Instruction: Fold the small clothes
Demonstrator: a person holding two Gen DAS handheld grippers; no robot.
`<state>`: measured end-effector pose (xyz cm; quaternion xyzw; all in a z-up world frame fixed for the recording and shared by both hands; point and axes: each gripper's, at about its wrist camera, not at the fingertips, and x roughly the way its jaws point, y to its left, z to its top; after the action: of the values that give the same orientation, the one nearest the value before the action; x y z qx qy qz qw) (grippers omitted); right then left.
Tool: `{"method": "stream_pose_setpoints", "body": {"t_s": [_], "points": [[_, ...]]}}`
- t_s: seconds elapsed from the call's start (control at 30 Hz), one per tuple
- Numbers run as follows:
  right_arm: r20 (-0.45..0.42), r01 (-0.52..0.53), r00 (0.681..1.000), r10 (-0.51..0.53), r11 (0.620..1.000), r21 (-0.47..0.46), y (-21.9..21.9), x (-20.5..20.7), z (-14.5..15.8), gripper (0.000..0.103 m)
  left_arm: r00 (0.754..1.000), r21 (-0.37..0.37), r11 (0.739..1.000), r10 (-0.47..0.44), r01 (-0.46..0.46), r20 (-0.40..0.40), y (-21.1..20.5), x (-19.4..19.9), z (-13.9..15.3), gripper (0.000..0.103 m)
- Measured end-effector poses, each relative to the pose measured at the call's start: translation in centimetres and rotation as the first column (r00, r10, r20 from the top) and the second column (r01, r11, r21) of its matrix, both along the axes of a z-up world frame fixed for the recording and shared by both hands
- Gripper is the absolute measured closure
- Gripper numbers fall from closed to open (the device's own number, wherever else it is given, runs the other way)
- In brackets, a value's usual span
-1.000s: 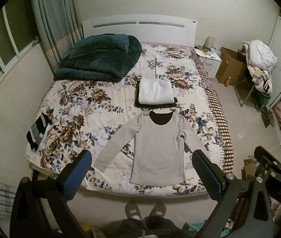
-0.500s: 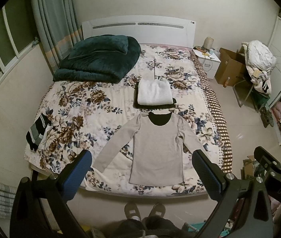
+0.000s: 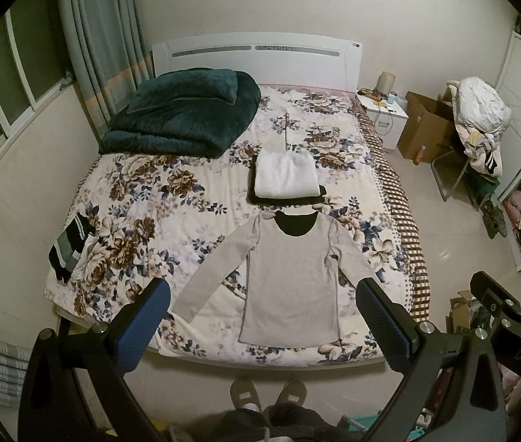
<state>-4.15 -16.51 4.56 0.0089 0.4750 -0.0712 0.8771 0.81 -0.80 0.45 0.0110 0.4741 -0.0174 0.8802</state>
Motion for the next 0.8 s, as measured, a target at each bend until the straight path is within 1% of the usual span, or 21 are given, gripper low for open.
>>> {"method": "stream_pose_setpoints", "body": {"t_s": [0.27,0.3,0.33,0.63,0.67,0.73,0.8], "points": [[0.003,0.0,1.0,0.0,1.0,0.0,0.1,-0.3,0.1,0.0,1.0,-0.004,1.0,-0.001,0.001,0.004,0.1,-0.2,0.0,0.0],[0.003,0.0,1.0,0.0,1.0,-0.001,0.0,0.7,0.6,0.0,1.0,-0.003,1.0,-0.001,0.001,0.004,0.1,-0.2,0.0,0.0],[0.003,0.0,1.0,0.0,1.0,-0.001,-0.1,0.9,0.7,0.0,1.0,-0.002,1.0,-0.002,0.002,0.004,0.0,0.0,0.0,0.0],[0.003,0.006,1.0,-0.006,1.0,0.002,0.1,0.8,1.0,0.0,1.0,-0.003,1.0,-0.001,0.001,0.006,0.0,-0.1,0.0,0.0],[0.0,0.011,1.0,-0.011,1.0,0.007,0.1,1.8,1.6,0.0,1.0,0.0,1.0,0.001,-0.001,0.012,-0.6,-0.1,0.0,0.0],[-0.005,0.025,1.0,-0.025,1.0,0.015,-0.3,2.6,2.0,0.0,0.999,0.024,1.0,0.008,-0.009,0.041,-1.1,0.5,-0.5,0.0],[-0.007,0.048,0.999,-0.048,0.998,0.039,-1.2,3.0,1.5,0.0,0.998,0.041,0.999,0.011,-0.013,0.061,-1.6,1.6,-1.2,0.0]]}}
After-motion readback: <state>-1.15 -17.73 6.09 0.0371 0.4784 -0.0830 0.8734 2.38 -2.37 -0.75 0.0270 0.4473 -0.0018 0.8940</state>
